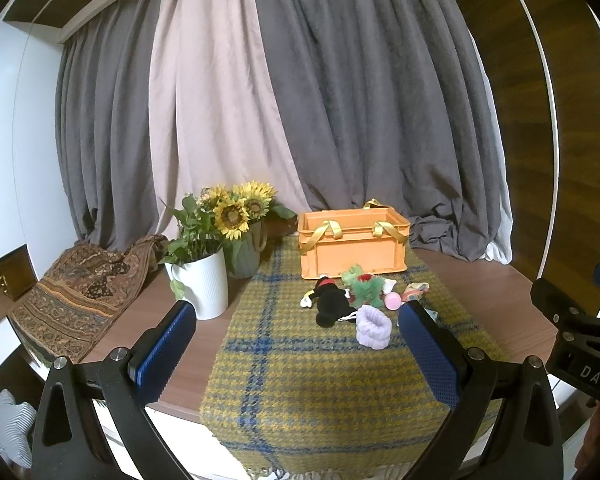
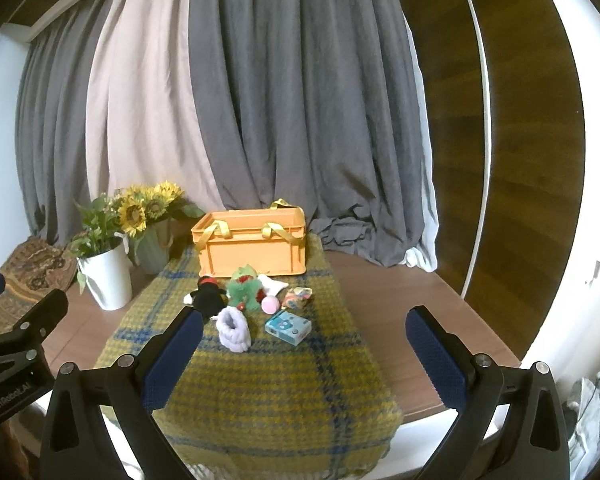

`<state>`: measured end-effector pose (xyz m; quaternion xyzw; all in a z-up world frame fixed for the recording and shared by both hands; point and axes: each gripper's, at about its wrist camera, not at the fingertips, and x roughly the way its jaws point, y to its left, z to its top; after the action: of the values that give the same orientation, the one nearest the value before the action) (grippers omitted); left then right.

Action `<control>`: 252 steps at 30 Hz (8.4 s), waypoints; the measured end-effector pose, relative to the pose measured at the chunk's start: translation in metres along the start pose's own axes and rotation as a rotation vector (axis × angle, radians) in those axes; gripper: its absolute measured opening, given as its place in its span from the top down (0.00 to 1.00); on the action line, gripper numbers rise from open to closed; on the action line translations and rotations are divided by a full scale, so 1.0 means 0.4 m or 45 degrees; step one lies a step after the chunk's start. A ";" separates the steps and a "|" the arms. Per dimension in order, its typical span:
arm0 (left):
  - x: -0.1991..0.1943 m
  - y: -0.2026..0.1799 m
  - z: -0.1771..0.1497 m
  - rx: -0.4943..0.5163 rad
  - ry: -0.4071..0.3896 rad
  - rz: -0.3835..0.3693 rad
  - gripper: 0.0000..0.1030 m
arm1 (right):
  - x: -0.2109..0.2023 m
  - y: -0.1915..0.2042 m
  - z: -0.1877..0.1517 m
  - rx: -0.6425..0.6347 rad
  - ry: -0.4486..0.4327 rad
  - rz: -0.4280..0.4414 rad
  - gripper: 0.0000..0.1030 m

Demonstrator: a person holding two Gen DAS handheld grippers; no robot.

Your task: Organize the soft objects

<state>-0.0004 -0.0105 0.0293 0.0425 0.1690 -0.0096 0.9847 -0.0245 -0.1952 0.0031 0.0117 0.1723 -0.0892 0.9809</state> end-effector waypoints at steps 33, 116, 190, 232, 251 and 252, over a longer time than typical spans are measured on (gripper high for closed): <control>-0.009 -0.016 -0.037 -0.004 -0.016 -0.018 0.00 | -0.008 -0.004 -0.006 -0.001 -0.008 0.003 0.00; 0.767 -0.310 -0.270 0.119 0.600 -0.171 0.27 | 0.900 0.012 -0.192 -0.440 0.730 0.552 0.20; 0.845 -0.105 0.244 0.063 0.036 -0.334 0.74 | 0.836 0.098 0.257 -0.008 0.061 0.348 0.40; 1.362 -0.169 0.305 0.162 0.308 -0.298 0.70 | 1.339 0.129 0.351 -0.007 0.347 0.283 0.39; 1.280 -0.144 0.329 0.123 0.245 -0.227 0.21 | 1.297 0.116 0.367 -0.017 0.318 0.244 0.32; 1.264 -0.142 0.333 0.125 0.231 -0.214 0.21 | 1.280 0.116 0.372 -0.021 0.296 0.237 0.32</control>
<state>0.5185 -0.0809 -0.0188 0.0768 0.2596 -0.0966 0.9578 0.5073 -0.2448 -0.0314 0.0298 0.2836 0.0057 0.9585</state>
